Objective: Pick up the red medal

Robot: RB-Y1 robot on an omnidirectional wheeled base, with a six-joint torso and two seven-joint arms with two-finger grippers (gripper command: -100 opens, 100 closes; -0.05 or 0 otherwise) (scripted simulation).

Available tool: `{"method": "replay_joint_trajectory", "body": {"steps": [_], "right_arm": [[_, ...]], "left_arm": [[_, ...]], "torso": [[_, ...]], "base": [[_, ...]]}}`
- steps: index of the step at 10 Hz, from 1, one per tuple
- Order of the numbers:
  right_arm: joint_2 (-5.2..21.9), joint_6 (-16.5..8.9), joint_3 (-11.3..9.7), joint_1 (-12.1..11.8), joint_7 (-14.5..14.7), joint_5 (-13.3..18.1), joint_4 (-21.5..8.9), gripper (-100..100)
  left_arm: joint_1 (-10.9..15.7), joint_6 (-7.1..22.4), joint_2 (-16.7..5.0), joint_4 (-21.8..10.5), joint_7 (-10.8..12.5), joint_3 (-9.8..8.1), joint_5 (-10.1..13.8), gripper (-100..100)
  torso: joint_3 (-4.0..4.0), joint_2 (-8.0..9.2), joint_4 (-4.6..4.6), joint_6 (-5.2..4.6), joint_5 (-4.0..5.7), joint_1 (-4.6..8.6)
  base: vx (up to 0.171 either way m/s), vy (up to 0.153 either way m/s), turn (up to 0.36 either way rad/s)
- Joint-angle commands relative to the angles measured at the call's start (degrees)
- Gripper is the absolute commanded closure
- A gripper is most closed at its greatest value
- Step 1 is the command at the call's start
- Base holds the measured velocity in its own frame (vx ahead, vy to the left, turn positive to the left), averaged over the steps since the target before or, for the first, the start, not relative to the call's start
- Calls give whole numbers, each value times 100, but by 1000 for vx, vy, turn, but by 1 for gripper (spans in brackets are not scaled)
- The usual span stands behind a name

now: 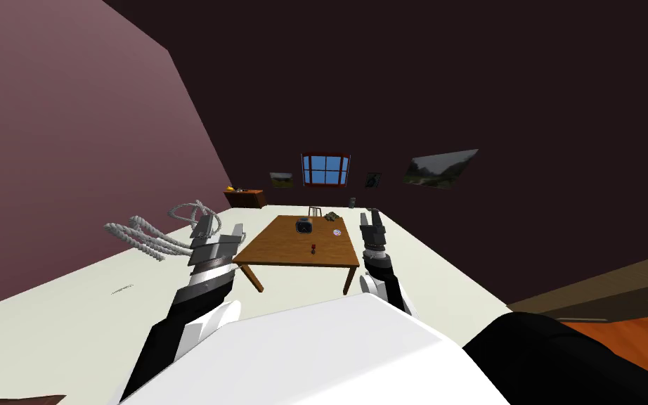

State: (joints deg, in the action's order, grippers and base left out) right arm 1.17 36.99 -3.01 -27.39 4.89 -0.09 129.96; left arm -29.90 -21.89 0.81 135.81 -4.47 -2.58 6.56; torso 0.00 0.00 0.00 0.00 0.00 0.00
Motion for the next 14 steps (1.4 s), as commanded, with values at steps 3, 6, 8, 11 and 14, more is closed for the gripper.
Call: {"method": "replay_joint_trajectory", "body": {"steps": [3,6,8,11,14], "right_arm": [[0,0,0,0,0,0,0,0],[0,0,0,0,0,0,0,0],[0,0,0,0,0,0,0,0],[0,0,0,0,0,0,0,0],[0,0,0,0,0,0,0,0]], "left_arm": [[204,64,-431,-304,-85,24,-66,-100],[412,131,-693,-612,-172,52,-136,-100],[671,217,-941,-999,-283,93,-227,-100],[968,321,-1175,-1455,-410,147,-335,-100],[1292,443,-1393,-1973,-546,215,-456,-100]], "torso": [[2,-3,1,-1,0,0],[5,-8,2,-1,0,2],[4,-7,2,-1,0,2],[7,-11,3,-2,2,9],[6,-10,2,-1,2,8]], "base": [[7,-4,-47],[14,-9,-62],[12,-10,-84],[19,-20,-113],[17,-17,-102]]}}
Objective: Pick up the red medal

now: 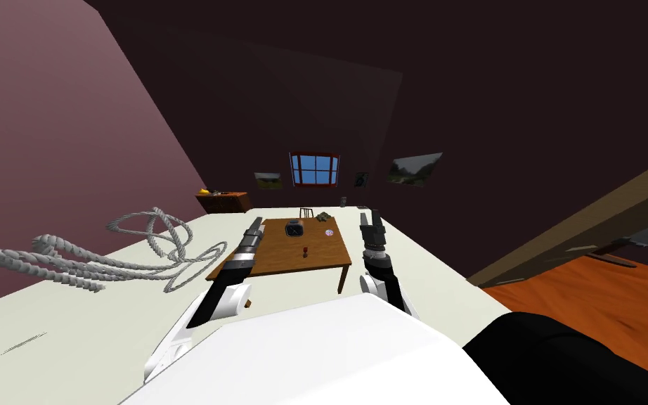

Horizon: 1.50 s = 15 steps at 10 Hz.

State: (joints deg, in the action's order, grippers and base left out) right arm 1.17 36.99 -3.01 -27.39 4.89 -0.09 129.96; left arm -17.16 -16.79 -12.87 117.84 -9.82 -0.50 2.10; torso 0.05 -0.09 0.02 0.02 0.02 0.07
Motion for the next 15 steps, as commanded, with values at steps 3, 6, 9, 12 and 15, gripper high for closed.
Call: {"method": "replay_joint_trajectory", "body": {"steps": [3,6,9,12,15], "right_arm": [[0,0,0,1,0,0,0,0],[0,0,0,0,0,0,0,0],[0,0,0,0,0,0,0,0],[0,0,0,0,0,0,0,0],[0,0,0,0,0,0,0,0]], "left_arm": [[187,0,-128,-456,-81,45,-76,-100],[532,151,-322,-995,-219,133,-213,-100],[705,233,-413,-1370,-286,183,-285,-100],[1044,411,-585,-1878,-414,295,-431,-100],[1206,506,-667,-2229,-473,357,-505,-100]], "torso": [[-3,4,-1,-2,0,-2],[-1,2,0,0,0,-1],[-1,3,0,2,1,3],[-3,5,-1,1,0,0],[-4,6,-1,3,0,-2]], "base": [[7,-10,-51],[15,-19,-94],[12,-21,-80],[9,-20,-110],[9,-16,-51]]}}
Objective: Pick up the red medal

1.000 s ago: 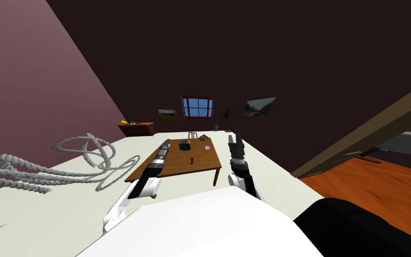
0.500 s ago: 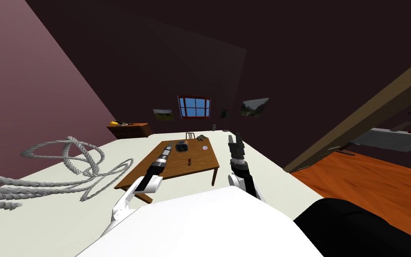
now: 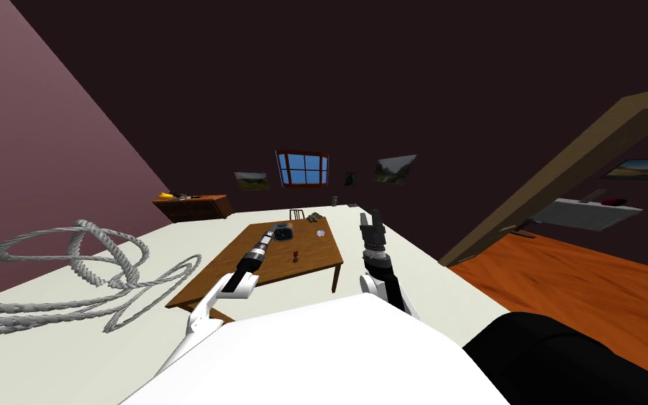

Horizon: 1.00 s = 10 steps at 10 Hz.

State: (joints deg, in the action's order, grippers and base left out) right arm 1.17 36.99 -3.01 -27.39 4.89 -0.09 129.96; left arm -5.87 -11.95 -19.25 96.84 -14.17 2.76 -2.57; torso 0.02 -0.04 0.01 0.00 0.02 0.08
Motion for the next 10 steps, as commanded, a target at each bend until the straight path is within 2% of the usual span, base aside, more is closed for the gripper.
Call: {"method": "replay_joint_trajectory", "body": {"steps": [1,2,3,4,5,8,10], "right_arm": [[0,0,0,0,0,0,0,0],[0,0,0,-1,0,0,0,0],[0,0,0,0,0,0,0,0],[0,0,0,-1,0,0,0,0],[0,0,0,0,0,0,0,0],[0,0,0,-1,0,0,0,0],[0,0,0,-1,0,0,0,0]], "left_arm": [[77,22,-30,-265,-37,32,-38,-100],[233,121,-109,-457,-93,99,-112,-100],[233,121,-109,-604,-93,99,-112,-100],[381,223,-185,-784,-144,170,-186,-100],[381,223,-185,-937,-144,170,-186,-100],[650,433,-333,-1525,-232,323,-331,-100],[650,433,-333,-1621,-232,323,-331,-100]], "torso": [[0,0,0,0,0,0],[0,1,0,3,0,0],[1,-1,0,1,1,3],[0,1,1,4,1,2],[0,1,0,1,1,5],[-1,1,0,4,1,5],[-1,3,0,5,2,4]], "base": [[10,-18,-80],[12,-26,-120],[10,-24,-73],[8,-32,-115],[4,-25,-71],[10,-35,-116],[6,-19,-23]]}}
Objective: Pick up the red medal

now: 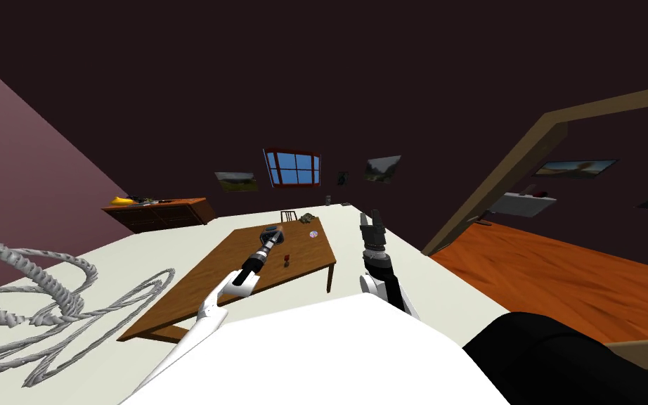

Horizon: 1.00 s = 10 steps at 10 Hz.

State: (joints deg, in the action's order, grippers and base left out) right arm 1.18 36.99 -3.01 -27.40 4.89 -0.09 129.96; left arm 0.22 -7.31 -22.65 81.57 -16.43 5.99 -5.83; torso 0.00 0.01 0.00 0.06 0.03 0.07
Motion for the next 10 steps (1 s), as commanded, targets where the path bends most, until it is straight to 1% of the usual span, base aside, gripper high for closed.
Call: {"method": "replay_joint_trajectory", "body": {"steps": [1,2,3,4,5,6,7,8,9,10], "right_arm": [[0,0,0,0,0,0,0,0],[0,0,0,1,0,0,0,0],[0,0,0,0,0,0,0,0],[0,0,0,0,0,0,0,0],[0,0,0,0,0,0,0,0],[0,0,-1,1,0,0,0,0],[0,0,0,0,0,0,0,0],[0,0,0,0,0,0,0,0],[0,0,-1,1,0,0,0,0],[0,0,0,0,0,0,0,0]], "left_arm": [[162,77,-64,-286,-42,81,-76,-100],[162,77,-64,-425,-42,81,-76,-100],[273,185,-134,-627,-74,165,-145,-100],[273,185,-134,-750,-74,165,-145,-100],[373,293,-201,-966,-100,250,-213,-100],[373,293,-201,-1066,-100,250,-213,-100],[463,399,-264,-1292,-122,336,-278,-100],[543,505,-325,-1593,-139,422,-341,-100],[543,505,-325,-1673,-139,422,-341,-100],[615,609,-381,-1944,-151,508,-401,-100]], "torso": [[0,0,0,0,0,0],[0,-1,0,-4,0,4],[1,-1,1,-1,0,3],[2,-3,1,-2,1,8],[1,-2,1,-1,2,9],[0,0,0,-2,2,11],[0,1,0,0,2,8],[0,0,0,-2,2,10],[0,-1,0,-3,3,17],[1,-2,1,1,3,13]], "base": [[5,-24,-126],[7,-22,-85],[11,-40,-99],[8,-37,-64],[3,-43,-136],[2,-33,-68],[3,-41,-109],[9,-63,-203],[13,-46,-58],[16,-44,-84]]}}
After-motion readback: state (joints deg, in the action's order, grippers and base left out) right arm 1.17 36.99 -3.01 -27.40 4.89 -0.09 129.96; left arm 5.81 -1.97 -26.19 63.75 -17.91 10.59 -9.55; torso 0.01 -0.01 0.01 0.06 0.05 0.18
